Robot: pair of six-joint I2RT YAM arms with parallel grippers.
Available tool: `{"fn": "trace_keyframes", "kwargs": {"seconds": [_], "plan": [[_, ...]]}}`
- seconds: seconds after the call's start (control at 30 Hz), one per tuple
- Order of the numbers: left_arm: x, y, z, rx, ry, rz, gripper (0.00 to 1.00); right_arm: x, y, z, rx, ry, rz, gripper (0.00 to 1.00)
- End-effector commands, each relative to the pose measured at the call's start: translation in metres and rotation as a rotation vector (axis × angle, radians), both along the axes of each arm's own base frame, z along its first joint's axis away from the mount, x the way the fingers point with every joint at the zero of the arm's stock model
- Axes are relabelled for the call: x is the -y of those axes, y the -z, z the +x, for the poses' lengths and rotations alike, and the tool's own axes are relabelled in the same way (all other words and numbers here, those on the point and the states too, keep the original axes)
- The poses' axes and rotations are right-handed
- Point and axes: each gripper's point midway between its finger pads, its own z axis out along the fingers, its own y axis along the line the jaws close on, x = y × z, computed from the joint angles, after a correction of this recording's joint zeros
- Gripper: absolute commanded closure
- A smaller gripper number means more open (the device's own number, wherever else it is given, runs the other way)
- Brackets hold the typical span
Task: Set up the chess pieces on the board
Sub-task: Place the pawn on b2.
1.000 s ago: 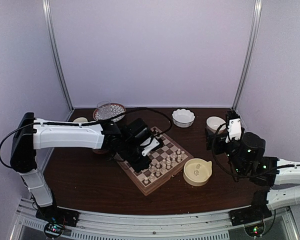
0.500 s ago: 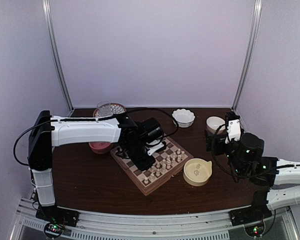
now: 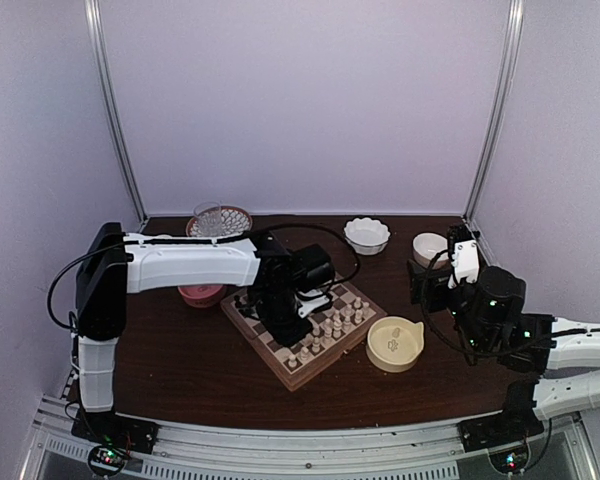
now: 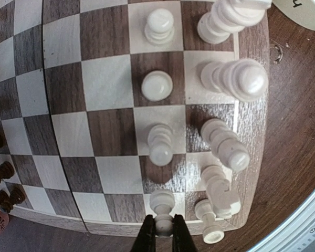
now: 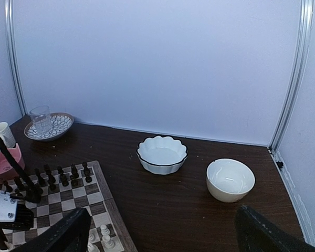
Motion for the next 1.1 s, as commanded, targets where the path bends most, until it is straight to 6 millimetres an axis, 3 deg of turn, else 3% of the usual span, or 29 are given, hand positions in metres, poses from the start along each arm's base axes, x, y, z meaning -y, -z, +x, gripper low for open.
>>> {"fn": "trace_keyframes", "kwargs": {"seconds": [0.0, 1.07], "plan": [[0.004, -0.004, 0.003, -0.003, 0.013, -0.005, 1.00, 0.001, 0.005, -0.001, -0.008, -0.002, 0.008, 0.01], [0.010, 0.007, 0.003, -0.029, 0.016, 0.005, 0.96, -0.001, 0.007, 0.000, -0.012, -0.011, 0.005, 0.01]]}}
